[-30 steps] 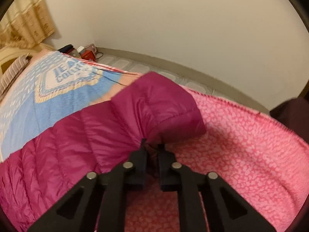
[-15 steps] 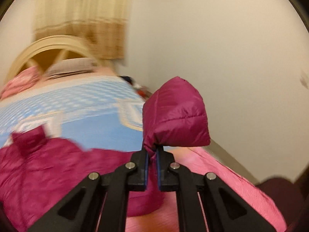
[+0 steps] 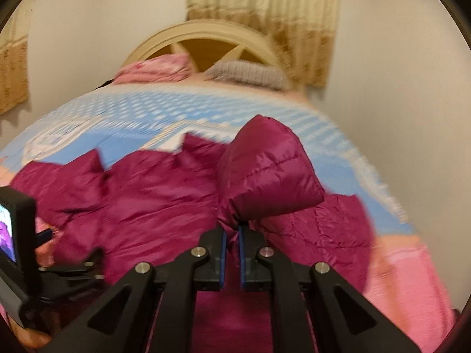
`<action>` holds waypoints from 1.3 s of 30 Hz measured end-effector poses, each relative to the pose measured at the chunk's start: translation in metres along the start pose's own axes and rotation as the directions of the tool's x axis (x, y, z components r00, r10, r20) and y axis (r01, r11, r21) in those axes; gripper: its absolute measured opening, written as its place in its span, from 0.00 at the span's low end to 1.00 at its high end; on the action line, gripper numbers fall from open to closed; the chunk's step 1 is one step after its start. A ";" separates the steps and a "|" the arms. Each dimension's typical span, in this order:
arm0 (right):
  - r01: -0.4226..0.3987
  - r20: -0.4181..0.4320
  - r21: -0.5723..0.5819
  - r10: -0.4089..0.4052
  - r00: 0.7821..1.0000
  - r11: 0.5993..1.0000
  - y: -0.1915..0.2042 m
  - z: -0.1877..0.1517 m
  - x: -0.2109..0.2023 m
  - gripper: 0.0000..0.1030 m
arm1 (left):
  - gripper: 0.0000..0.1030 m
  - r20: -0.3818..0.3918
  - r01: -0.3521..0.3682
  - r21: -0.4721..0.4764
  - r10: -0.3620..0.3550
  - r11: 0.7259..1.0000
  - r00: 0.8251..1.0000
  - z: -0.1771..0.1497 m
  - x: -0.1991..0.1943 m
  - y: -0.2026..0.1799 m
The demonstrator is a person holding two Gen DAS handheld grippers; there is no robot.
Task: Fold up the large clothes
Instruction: 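Fold the held sleeve across the jacket body and open the right tool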
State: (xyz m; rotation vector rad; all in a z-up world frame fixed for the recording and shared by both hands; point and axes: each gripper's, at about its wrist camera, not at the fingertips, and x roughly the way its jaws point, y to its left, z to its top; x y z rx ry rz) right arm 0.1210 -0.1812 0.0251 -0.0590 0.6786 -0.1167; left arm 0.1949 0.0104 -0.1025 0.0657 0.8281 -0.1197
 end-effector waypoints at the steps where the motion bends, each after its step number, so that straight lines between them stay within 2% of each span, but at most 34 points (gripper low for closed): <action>1: -0.036 -0.016 0.011 0.037 0.999 0.999 0.006 -0.002 0.006 0.14 | 0.99 -0.002 0.002 -0.002 -0.002 1.000 1.000 0.000 0.001 0.000; 3: -0.143 -0.052 0.031 0.145 0.988 0.989 0.014 -0.007 0.017 0.33 | 0.99 -0.008 0.006 -0.004 -0.006 1.000 1.000 0.000 0.001 0.001; 4: -0.203 -0.069 0.043 0.205 0.976 0.978 0.017 -0.010 0.021 0.62 | 0.99 -0.010 0.006 -0.004 -0.006 1.000 1.000 0.001 0.002 0.001; 5: -0.236 -0.070 0.053 0.239 0.969 0.970 0.021 -0.011 0.018 0.81 | 0.99 -0.012 0.007 -0.003 -0.007 1.000 1.000 0.001 0.002 0.001; 6: -0.265 -0.056 0.063 0.268 0.962 0.962 0.021 -0.013 0.016 0.84 | 0.99 -0.013 0.009 -0.002 -0.009 1.000 1.000 0.001 0.002 0.001; 9: -0.323 -0.035 0.065 0.326 0.945 0.944 0.020 -0.012 0.006 0.84 | 0.99 -0.013 0.006 0.001 -0.006 1.000 1.000 0.001 0.003 -0.001; 12: -0.325 0.014 0.095 0.325 0.945 0.941 0.006 -0.003 -0.001 0.80 | 0.99 -0.012 0.004 0.004 -0.004 1.000 1.000 0.001 0.003 -0.001; 14: -0.264 0.022 0.136 0.264 0.964 0.955 -0.009 0.001 0.000 0.58 | 0.99 -0.013 0.001 0.007 -0.001 1.000 1.000 0.001 0.003 -0.002; 16: -0.168 -0.040 0.193 0.179 0.983 0.967 -0.025 -0.001 0.018 0.43 | 0.99 -0.011 -0.002 0.010 0.003 1.000 1.000 0.001 0.003 -0.003; 18: -0.148 -0.130 0.220 0.179 0.975 0.964 -0.029 -0.013 0.045 0.38 | 0.99 -0.008 -0.003 0.010 0.004 1.000 1.000 0.001 0.003 -0.004; 20: -0.156 -0.206 0.228 0.204 0.957 0.961 -0.020 -0.025 0.066 0.37 | 0.99 -0.005 -0.002 0.007 0.002 1.000 1.000 0.001 0.002 -0.003; 22: -0.189 -0.244 0.227 0.244 0.939 0.955 -0.003 -0.035 0.081 0.38 | 0.99 0.003 0.002 0.003 -0.002 1.000 1.000 0.000 0.000 -0.002; 26: -0.170 -0.245 0.194 0.215 0.945 0.966 0.015 -0.034 0.086 0.40 | 0.99 0.031 0.011 0.006 -0.011 1.000 0.999 0.004 -0.010 0.000; 27: -0.173 -0.248 0.195 0.219 0.944 0.965 0.015 -0.031 0.086 0.40 | 0.99 0.042 0.000 0.022 -0.001 1.000 0.999 0.005 -0.014 -0.002; 29: -0.181 -0.245 0.205 0.229 0.942 0.962 0.010 -0.026 0.083 0.40 | 0.99 0.093 -0.067 0.082 0.060 0.994 0.994 0.010 -0.028 -0.009; 30: -0.173 -0.234 0.200 0.218 0.947 0.964 0.006 -0.023 0.079 0.40 | 0.99 0.114 -0.089 0.102 0.077 0.991 0.990 0.013 -0.034 -0.012; 33: -0.086 -0.181 0.166 0.116 0.977 0.982 -0.009 -0.018 0.063 0.42 | 0.99 0.156 -0.120 0.157 0.095 0.980 0.983 0.026 -0.052 -0.029; 37: -0.002 -0.133 0.184 0.027 0.991 0.983 -0.032 -0.015 0.048 0.42 | 0.99 0.122 -0.052 0.164 0.032 0.985 0.992 0.043 -0.053 -0.053; 39: 0.041 -0.121 0.185 -0.019 0.993 0.982 -0.041 -0.014 0.045 0.43 | 0.99 0.110 -0.065 0.168 0.046 0.984 0.993 0.046 -0.042 -0.064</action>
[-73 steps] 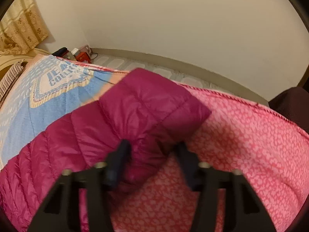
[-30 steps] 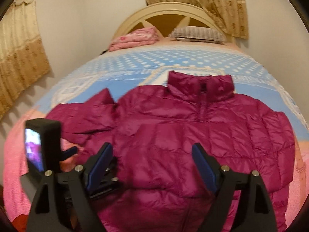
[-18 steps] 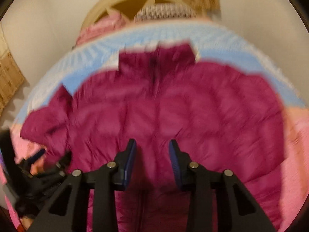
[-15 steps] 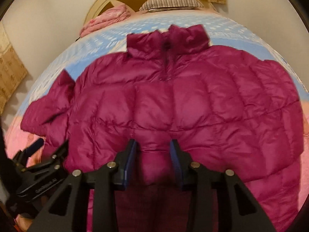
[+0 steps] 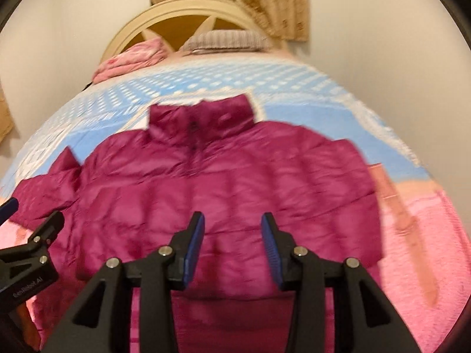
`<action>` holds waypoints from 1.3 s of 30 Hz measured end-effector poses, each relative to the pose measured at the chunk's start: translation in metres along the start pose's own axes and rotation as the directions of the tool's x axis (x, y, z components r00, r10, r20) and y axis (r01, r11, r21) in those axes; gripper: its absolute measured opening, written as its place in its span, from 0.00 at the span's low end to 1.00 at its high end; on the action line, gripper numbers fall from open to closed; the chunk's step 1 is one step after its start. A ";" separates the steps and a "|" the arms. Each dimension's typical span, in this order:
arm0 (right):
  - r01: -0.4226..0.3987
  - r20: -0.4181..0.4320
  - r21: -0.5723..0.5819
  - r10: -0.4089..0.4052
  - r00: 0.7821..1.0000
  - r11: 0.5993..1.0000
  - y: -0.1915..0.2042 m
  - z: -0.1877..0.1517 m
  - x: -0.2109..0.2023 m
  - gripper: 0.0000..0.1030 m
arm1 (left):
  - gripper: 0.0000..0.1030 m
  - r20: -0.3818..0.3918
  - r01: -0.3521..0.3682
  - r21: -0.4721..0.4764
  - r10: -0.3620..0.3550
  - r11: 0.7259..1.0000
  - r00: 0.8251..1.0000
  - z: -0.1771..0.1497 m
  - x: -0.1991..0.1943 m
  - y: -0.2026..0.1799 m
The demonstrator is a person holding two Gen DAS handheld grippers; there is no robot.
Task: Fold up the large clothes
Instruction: 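Fold the held sleeve across the jacket body and open the right tool, then grasp the other sleeve cuff with the left tool and lift it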
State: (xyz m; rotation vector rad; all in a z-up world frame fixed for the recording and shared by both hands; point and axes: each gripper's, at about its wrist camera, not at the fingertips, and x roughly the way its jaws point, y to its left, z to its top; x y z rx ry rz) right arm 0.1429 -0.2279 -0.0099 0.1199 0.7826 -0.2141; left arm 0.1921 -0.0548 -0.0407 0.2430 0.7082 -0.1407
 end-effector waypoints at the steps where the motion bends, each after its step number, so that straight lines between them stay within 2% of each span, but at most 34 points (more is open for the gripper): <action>1: 0.017 0.008 0.003 -0.017 1.000 1.000 -0.005 0.001 -0.001 0.46 | 0.99 -0.015 -0.015 0.007 0.015 1.000 1.000 0.001 0.009 -0.006; 2: 0.033 0.011 0.006 -0.033 0.999 0.999 -0.012 0.002 -0.002 0.51 | 0.99 -0.042 -0.023 0.012 0.023 1.000 0.999 0.001 0.020 -0.012; 4: 0.078 0.008 0.018 -0.078 0.997 0.997 -0.026 0.005 0.002 0.55 | 0.99 -0.084 -0.038 0.009 0.038 0.999 0.996 -0.001 0.038 -0.018; 7: 0.128 -0.018 0.035 -0.127 0.992 0.991 -0.049 0.010 0.013 0.55 | 0.99 -0.116 -0.062 -0.002 0.062 0.998 0.991 -0.011 0.059 -0.020; 13: 0.241 -0.094 0.080 -0.234 0.968 0.967 -0.102 0.007 0.057 0.54 | 0.99 -0.110 -0.045 -0.024 0.042 0.999 0.993 -0.020 0.065 -0.019; 15: 0.216 -0.119 0.115 -0.202 0.972 0.970 -0.114 -0.004 0.071 0.56 | 0.99 -0.112 -0.045 -0.023 0.042 0.999 0.993 -0.020 0.067 -0.019; 17: 0.187 -0.118 0.167 -0.169 0.979 0.968 -0.126 -0.009 0.071 0.61 | 0.99 -0.117 -0.041 -0.025 0.038 0.999 0.992 -0.020 0.068 -0.018; 18: 0.186 -0.116 0.184 -0.166 0.979 0.965 -0.129 -0.010 0.070 0.63 | 0.99 -0.118 -0.035 -0.030 0.031 0.999 0.993 -0.021 0.068 -0.018; 19: 0.188 -0.117 0.195 -0.168 0.979 0.962 -0.132 -0.011 0.071 0.69 | 0.99 -0.120 -0.019 -0.042 0.014 0.999 0.993 -0.020 0.068 -0.015; 20: 0.198 -0.121 0.200 -0.176 0.977 0.960 -0.132 -0.012 0.071 0.74 | 0.99 -0.125 0.015 -0.070 -0.023 0.997 0.992 -0.019 0.065 -0.007; 22: 0.185 -0.122 0.225 -0.161 0.979 0.957 -0.137 -0.013 0.070 0.75 | 0.99 -0.113 0.093 -0.155 -0.111 0.984 0.987 -0.018 0.055 0.016; 23: 0.179 -0.119 0.232 -0.155 0.981 0.956 -0.138 -0.014 0.069 0.76 | 0.99 -0.094 0.126 -0.217 -0.149 0.968 0.984 -0.019 0.046 0.035; 25: 0.164 -0.109 0.247 -0.141 0.984 0.955 -0.140 -0.015 0.066 0.77 | 0.99 -0.069 0.121 -0.306 -0.148 0.944 0.987 -0.022 0.033 0.075; 27: 0.160 -0.107 0.251 -0.137 0.985 0.955 -0.139 -0.015 0.066 0.77 | 0.99 -0.068 0.056 -0.373 -0.088 0.926 0.994 -0.026 0.025 0.121; 28: 0.163 -0.107 0.248 -0.140 0.984 0.955 -0.139 -0.015 0.066 0.77 | 0.99 -0.072 -0.004 -0.408 -0.028 0.913 0.997 -0.030 0.022 0.148; 30: 0.170 -0.108 0.240 -0.148 0.983 0.956 -0.136 -0.014 0.067 0.77 | 0.99 -0.098 -0.137 -0.494 0.102 0.858 0.990 -0.038 0.020 0.207; 32: 0.173 -0.108 0.236 -0.151 0.983 0.956 -0.136 -0.014 0.067 0.78 | 0.99 -0.167 -0.254 -0.578 0.192 0.776 0.967 -0.047 0.028 0.256; 34: 0.175 -0.109 0.234 -0.153 0.982 0.956 -0.137 -0.014 0.067 0.78 | 0.99 -0.253 -0.372 -0.653 0.273 0.660 0.928 -0.057 0.044 0.304; 35: 0.176 -0.109 0.233 -0.154 0.982 0.956 -0.137 -0.015 0.067 0.78 | 0.99 -0.283 -0.403 -0.678 0.288 0.615 0.915 -0.061 0.055 0.322; 37: 0.178 -0.110 0.230 -0.156 0.982 0.957 -0.138 -0.014 0.068 0.78 | 0.99 -0.333 -0.417 -0.699 0.251 0.582 0.909 -0.065 0.077 0.342; 38: 0.179 -0.110 0.229 -0.157 0.981 0.957 -0.137 -0.015 0.068 0.78 | 0.99 -0.363 -0.423 -0.700 0.223 0.575 0.905 -0.067 0.091 0.348; 39: 0.179 -0.110 0.228 -0.157 0.981 0.957 -0.137 -0.015 0.068 0.78 | 0.99 -0.371 -0.423 -0.694 0.214 0.582 0.904 -0.068 0.098 0.347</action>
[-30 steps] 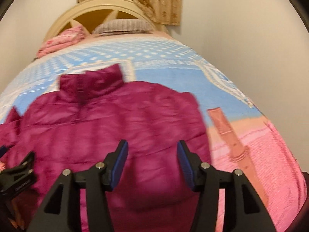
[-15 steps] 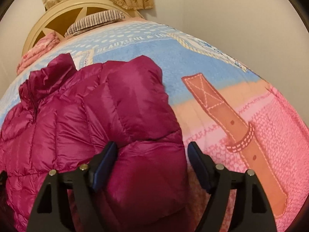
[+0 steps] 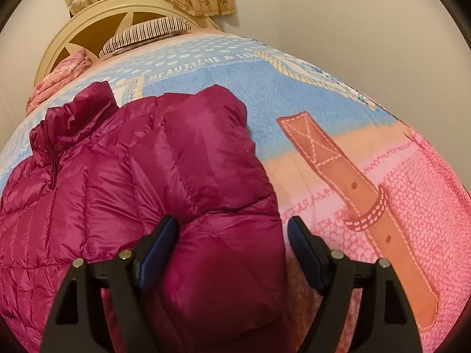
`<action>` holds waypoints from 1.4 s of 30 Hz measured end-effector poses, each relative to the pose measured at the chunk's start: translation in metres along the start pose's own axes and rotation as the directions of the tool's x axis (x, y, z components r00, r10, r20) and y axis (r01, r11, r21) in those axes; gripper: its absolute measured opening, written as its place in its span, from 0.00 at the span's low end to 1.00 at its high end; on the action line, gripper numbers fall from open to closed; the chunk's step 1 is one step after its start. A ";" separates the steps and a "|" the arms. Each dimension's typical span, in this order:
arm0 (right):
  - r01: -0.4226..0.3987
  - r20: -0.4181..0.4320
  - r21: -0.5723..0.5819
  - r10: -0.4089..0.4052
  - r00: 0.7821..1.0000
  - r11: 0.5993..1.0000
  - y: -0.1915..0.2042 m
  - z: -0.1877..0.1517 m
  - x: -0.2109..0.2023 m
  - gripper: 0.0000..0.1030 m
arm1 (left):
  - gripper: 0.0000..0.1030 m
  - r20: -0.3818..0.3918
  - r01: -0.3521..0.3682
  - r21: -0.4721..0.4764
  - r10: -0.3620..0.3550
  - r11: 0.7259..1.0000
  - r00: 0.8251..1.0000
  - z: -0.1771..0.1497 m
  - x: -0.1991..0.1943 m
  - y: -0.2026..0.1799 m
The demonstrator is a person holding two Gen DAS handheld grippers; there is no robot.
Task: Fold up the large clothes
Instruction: 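Grasp the other sleeve cuff with the left tool and lift it, then fold the held sleeve across the jacket body and open the left tool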
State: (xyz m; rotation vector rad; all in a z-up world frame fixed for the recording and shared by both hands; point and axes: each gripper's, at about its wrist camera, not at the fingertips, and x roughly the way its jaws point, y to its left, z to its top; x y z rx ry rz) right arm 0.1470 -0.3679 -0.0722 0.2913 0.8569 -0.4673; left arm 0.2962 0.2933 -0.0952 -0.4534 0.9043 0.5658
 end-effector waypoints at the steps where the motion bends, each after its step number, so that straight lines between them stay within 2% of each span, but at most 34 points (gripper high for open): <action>1: 0.000 0.000 0.000 0.000 1.000 1.000 0.001 0.000 0.000 0.79 | 0.99 0.000 -0.004 0.023 0.004 1.000 1.000 -0.001 0.008 -0.005; 3: 0.001 -0.002 -0.002 -0.001 1.000 1.000 0.000 0.000 0.000 0.79 | 0.99 0.044 -0.041 0.067 0.038 0.997 0.998 -0.005 0.013 -0.016; 4: 0.002 -0.002 -0.004 -0.002 1.000 1.000 0.001 0.000 0.001 0.79 | 0.93 0.065 -0.039 0.081 0.034 0.996 0.997 -0.008 0.013 -0.019; 6: 0.005 -0.003 -0.007 -0.005 1.000 1.000 0.001 0.000 0.001 0.79 | 0.75 0.084 -0.021 0.095 0.013 0.995 0.996 -0.008 0.010 -0.022; 7: 0.005 -0.003 -0.008 -0.005 1.000 1.000 0.002 0.000 0.001 0.80 | 0.51 0.094 0.013 0.100 -0.022 0.995 0.995 -0.007 0.008 -0.022; 8: 0.006 -0.003 -0.009 -0.006 1.000 1.000 0.002 0.000 0.001 0.80 | 0.38 0.099 0.042 0.110 -0.053 0.993 0.994 -0.006 0.006 -0.025; 9: 0.007 -0.002 -0.009 -0.007 1.000 1.000 0.002 0.000 0.001 0.80 | 0.35 0.101 0.038 0.121 -0.050 0.992 0.994 -0.006 0.007 -0.028; 11: 0.006 -0.003 -0.009 -0.006 1.000 1.000 0.002 0.000 0.001 0.80 | 0.22 0.112 0.049 0.159 -0.068 0.986 0.991 -0.006 0.005 -0.034; 13: 0.004 -0.002 -0.007 -0.004 1.000 1.000 0.002 0.000 0.001 0.80 | 0.17 0.133 0.053 0.183 -0.078 0.982 0.988 -0.006 -0.004 -0.035; 16: 0.007 -0.002 -0.008 -0.007 1.000 1.000 0.002 0.000 0.001 0.80 | 0.16 0.211 0.046 0.239 -0.098 0.970 0.973 -0.003 -0.031 -0.050; 18: 0.005 -0.002 -0.006 -0.005 1.000 1.000 0.002 0.000 0.001 0.80 | 0.16 0.269 0.093 0.285 -0.173 0.954 0.947 -0.003 -0.067 -0.065; 19: 0.003 -0.002 -0.005 -0.003 1.000 1.000 0.002 -0.001 0.001 0.80 | 0.16 0.306 0.119 0.330 -0.225 0.937 0.925 -0.006 -0.092 -0.078; 21: 0.001 -0.002 -0.003 -0.001 1.000 1.000 0.002 -0.001 0.001 0.80 | 0.16 0.363 0.150 0.429 -0.321 0.891 0.875 -0.020 -0.137 -0.104; 23: -0.001 -0.002 -0.002 0.001 1.000 1.000 0.001 -0.001 0.001 0.80 | 0.16 0.386 0.191 0.553 -0.453 0.811 0.804 -0.047 -0.190 -0.135; 25: -0.004 -0.002 0.000 0.004 1.000 1.000 0.002 -0.001 0.002 0.80 | 0.16 0.346 0.246 0.657 -0.575 0.713 0.741 -0.079 -0.231 -0.161; 26: -0.005 -0.002 0.000 0.005 1.000 1.000 0.001 -0.001 0.002 0.80 | 0.16 0.316 0.269 0.695 -0.619 0.667 0.719 -0.094 -0.245 -0.170; 27: -0.006 -0.002 0.001 0.006 1.000 1.000 0.001 -0.001 0.002 0.80 | 0.16 0.264 0.296 0.746 -0.672 0.597 0.692 -0.117 -0.262 -0.185; 28: -0.008 -0.001 0.003 0.008 1.000 1.000 0.001 -0.001 0.002 0.81 | 0.16 0.226 0.308 0.777 -0.700 0.549 0.677 -0.135 -0.271 -0.194; 29: -0.010 -0.001 0.004 0.010 1.000 1.000 0.000 -0.001 0.002 0.81 | 0.16 0.171 0.323 0.814 -0.731 0.483 0.661 -0.160 -0.280 -0.206; 30: -0.010 -0.001 0.004 0.010 1.000 1.000 0.000 -0.001 0.002 0.81 | 0.17 0.134 0.334 0.833 -0.745 0.442 0.653 -0.176 -0.283 -0.213; 32: -0.013 -0.001 0.007 0.013 1.000 1.000 0.000 -0.001 0.002 0.81 | 0.19 0.034 0.361 0.864 -0.757 0.350 0.652 -0.217 -0.281 -0.230; 33: -0.014 -0.001 0.008 0.014 1.000 1.000 0.000 -0.001 0.002 0.81 | 0.19 0.006 0.368 0.870 -0.754 0.327 0.656 -0.230 -0.278 -0.236; 34: -0.015 -0.001 0.008 0.015 1.000 1.000 0.000 -0.001 0.002 0.81 | 0.19 -0.028 0.372 0.877 -0.742 0.303 0.670 -0.249 -0.271 -0.243; 35: -0.016 -0.001 0.008 0.016 1.000 1.000 0.000 -0.001 0.003 0.81 | 0.20 -0.054 0.378 0.879 -0.727 0.290 0.684 -0.260 -0.265 -0.248; 36: -0.017 -0.001 0.009 0.017 1.000 1.000 0.000 -0.001 0.003 0.81 | 0.22 -0.101 0.400 0.874 -0.700 0.277 0.707 -0.274 -0.254 -0.255; 38: -0.017 -0.001 0.009 0.017 1.000 1.000 -0.001 -0.001 0.003 0.81 | 0.32 -0.183 0.452 0.851 -0.657 0.266 0.731 -0.289 -0.237 -0.261; 39: -0.018 -0.001 0.010 0.018 1.000 1.000 0.000 -0.001 0.003 0.81 | 0.34 -0.214 0.474 0.839 -0.638 0.267 0.739 -0.295 -0.228 -0.263; 40: -0.019 -0.001 0.010 0.019 1.000 1.000 -0.001 -0.001 0.003 0.81 | 0.41 -0.232 0.487 0.831 -0.627 0.270 0.744 -0.301 -0.221 -0.263; 41: -0.020 -0.001 0.011 0.020 1.000 1.000 0.000 -0.001 0.003 0.82 | 0.50 -0.235 0.489 0.827 -0.620 0.277 0.748 -0.306 -0.216 -0.261; 42: -0.021 -0.001 0.011 0.021 1.000 1.000 0.000 -0.001 0.003 0.82 | 0.54 -0.229 0.485 0.827 -0.617 0.284 0.753 -0.308 -0.215 -0.262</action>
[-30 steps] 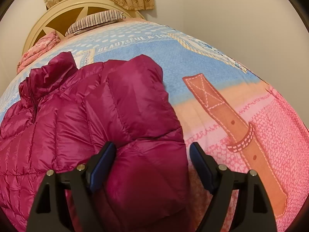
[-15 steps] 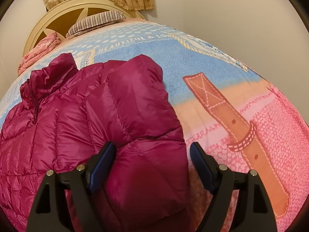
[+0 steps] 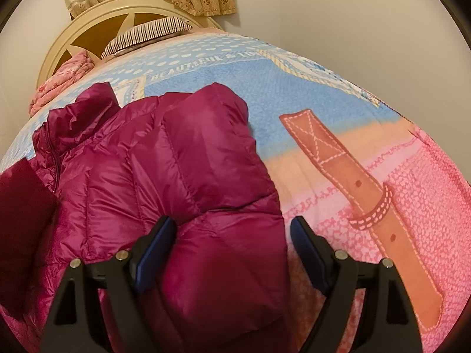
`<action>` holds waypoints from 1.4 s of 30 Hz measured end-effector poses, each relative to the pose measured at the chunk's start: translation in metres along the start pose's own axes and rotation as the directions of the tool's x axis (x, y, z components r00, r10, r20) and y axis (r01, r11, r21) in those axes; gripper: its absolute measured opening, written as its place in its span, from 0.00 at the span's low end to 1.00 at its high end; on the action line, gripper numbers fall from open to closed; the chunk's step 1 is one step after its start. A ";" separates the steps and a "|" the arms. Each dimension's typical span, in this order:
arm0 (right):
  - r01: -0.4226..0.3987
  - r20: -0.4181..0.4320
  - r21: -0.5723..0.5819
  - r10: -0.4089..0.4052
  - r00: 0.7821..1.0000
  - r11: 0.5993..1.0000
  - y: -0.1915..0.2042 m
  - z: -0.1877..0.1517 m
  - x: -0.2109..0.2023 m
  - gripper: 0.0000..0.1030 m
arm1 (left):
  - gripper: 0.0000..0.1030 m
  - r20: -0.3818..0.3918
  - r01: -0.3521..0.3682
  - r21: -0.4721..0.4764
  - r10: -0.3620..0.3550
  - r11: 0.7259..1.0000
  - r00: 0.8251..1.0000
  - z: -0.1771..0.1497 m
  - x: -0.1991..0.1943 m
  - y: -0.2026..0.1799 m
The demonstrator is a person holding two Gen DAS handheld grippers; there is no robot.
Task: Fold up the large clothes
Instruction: 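Fold the held sleeve across the jacket body and open the left tool, then grasp the jacket hem at the zipper with the right tool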
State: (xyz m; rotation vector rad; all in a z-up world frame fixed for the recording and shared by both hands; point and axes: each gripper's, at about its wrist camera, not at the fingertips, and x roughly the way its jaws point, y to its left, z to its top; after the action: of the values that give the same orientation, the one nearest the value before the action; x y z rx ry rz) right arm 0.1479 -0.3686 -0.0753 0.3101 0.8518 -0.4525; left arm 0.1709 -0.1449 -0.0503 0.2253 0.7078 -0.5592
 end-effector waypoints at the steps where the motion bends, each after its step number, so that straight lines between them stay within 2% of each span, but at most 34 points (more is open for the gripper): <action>1: 0.000 0.000 0.000 0.000 1.000 1.000 0.000 0.000 0.000 0.82 | 0.60 0.003 -0.015 0.000 0.015 1.000 1.000 -0.004 0.000 -0.001; 5: 0.000 0.000 0.001 0.000 1.000 1.000 0.000 0.000 0.000 0.82 | 0.63 0.000 -0.053 0.019 0.053 0.998 0.999 -0.012 0.000 -0.005; 15: 0.006 0.001 -0.005 -0.006 1.000 1.000 0.001 0.000 0.001 0.82 | 0.65 -0.025 -0.069 0.018 0.069 0.997 0.997 -0.018 0.010 -0.012; 24: 0.006 0.000 -0.005 -0.006 1.000 1.000 0.001 0.000 0.001 0.82 | 0.68 -0.069 -0.071 0.046 0.074 0.996 0.995 -0.042 -0.013 -0.001; 27: 0.004 0.002 -0.002 -0.004 1.000 1.000 0.000 0.000 0.000 0.83 | 0.69 -0.086 -0.073 0.004 0.073 0.997 0.994 -0.050 -0.026 0.022; 30: -0.018 0.013 0.011 0.017 1.000 1.000 -0.002 0.000 -0.005 0.82 | 0.69 -0.090 -0.106 -0.091 0.098 0.990 0.991 -0.043 -0.038 0.060; 32: -0.060 0.056 0.036 0.058 0.997 0.998 -0.008 0.002 -0.022 0.82 | 0.69 -0.081 -0.125 -0.171 0.112 0.977 0.990 -0.031 -0.043 0.092; 34: -0.076 0.144 0.053 0.068 0.987 0.996 -0.012 0.002 -0.049 0.82 | 0.69 -0.072 -0.148 -0.213 0.136 0.966 0.988 -0.019 -0.041 0.114; 36: -0.117 0.197 0.016 0.112 0.974 0.993 -0.005 0.001 -0.075 0.82 | 0.69 -0.069 -0.197 -0.233 0.186 0.952 0.980 -0.006 -0.031 0.129; 38: -0.161 0.190 -0.057 0.169 0.967 0.985 0.013 0.001 -0.087 0.82 | 0.69 -0.094 -0.251 -0.236 0.235 0.939 0.967 0.005 -0.012 0.140; 40: -0.189 0.153 -0.121 0.206 0.967 0.975 0.033 0.001 -0.090 0.82 | 0.69 -0.121 -0.295 -0.229 0.273 0.928 0.954 0.011 0.008 0.146; 42: -0.245 0.072 -0.115 0.254 0.964 0.963 0.050 0.001 -0.078 0.82 | 0.69 -0.146 -0.384 -0.204 0.359 0.901 0.922 0.013 0.025 0.150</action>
State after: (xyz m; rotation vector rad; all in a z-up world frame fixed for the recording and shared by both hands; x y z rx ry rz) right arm 0.1287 -0.3057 -0.0094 0.2947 0.7373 -0.1832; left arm 0.2770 -0.0354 -0.0557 0.1691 0.8018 -0.0965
